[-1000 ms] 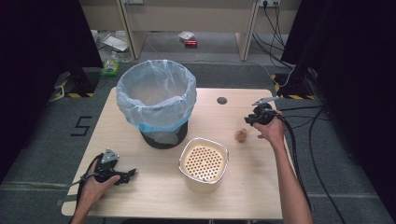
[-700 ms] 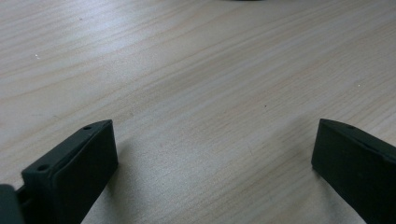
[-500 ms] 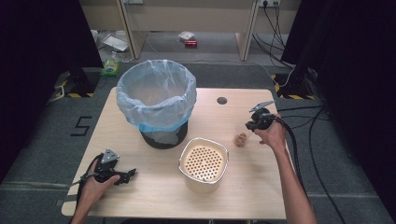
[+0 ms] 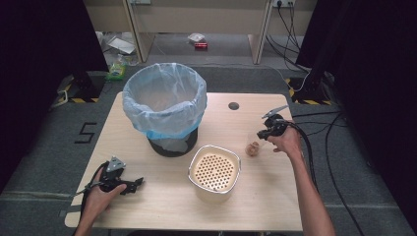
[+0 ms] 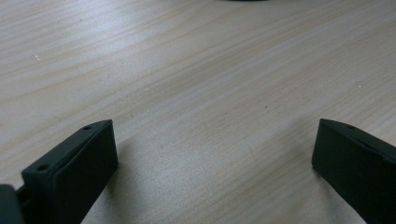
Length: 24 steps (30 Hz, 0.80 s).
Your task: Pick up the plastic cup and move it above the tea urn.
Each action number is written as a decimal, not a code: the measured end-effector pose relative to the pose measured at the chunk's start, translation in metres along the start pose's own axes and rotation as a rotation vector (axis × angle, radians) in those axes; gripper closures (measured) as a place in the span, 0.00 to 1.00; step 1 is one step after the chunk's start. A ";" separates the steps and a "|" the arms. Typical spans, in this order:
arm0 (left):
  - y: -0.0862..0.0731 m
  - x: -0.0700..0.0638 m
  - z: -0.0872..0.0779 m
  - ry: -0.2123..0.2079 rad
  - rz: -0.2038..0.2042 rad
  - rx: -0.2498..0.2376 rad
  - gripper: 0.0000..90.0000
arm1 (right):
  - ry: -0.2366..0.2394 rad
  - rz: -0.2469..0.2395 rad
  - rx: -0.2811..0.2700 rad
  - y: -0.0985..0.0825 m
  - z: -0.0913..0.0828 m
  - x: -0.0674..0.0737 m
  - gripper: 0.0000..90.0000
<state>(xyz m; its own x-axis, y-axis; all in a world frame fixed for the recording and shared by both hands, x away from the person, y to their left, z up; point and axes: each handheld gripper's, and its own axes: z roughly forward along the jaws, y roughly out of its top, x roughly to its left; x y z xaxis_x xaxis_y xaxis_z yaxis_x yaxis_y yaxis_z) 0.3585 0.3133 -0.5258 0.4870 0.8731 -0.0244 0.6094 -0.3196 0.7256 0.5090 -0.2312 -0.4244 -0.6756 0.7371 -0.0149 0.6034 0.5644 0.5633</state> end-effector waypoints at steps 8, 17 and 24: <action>0.000 0.000 0.000 0.001 -0.001 0.000 0.00 | -0.046 -0.029 -0.066 -0.001 -0.016 0.004 0.97; 0.000 0.000 0.000 0.001 -0.001 0.000 0.00 | -0.107 -0.087 -0.117 0.008 -0.027 0.017 0.97; 0.000 0.000 0.000 0.001 -0.001 0.000 0.00 | -0.134 -0.134 -0.160 0.017 -0.039 0.031 0.97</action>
<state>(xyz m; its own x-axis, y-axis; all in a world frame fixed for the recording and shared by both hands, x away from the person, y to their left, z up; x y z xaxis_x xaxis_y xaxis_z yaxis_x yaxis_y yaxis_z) 0.3590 0.3132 -0.5258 0.4860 0.8736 -0.0245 0.6101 -0.3190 0.7253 0.4821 -0.2133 -0.3833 -0.6759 0.7088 -0.2018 0.4303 0.6018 0.6728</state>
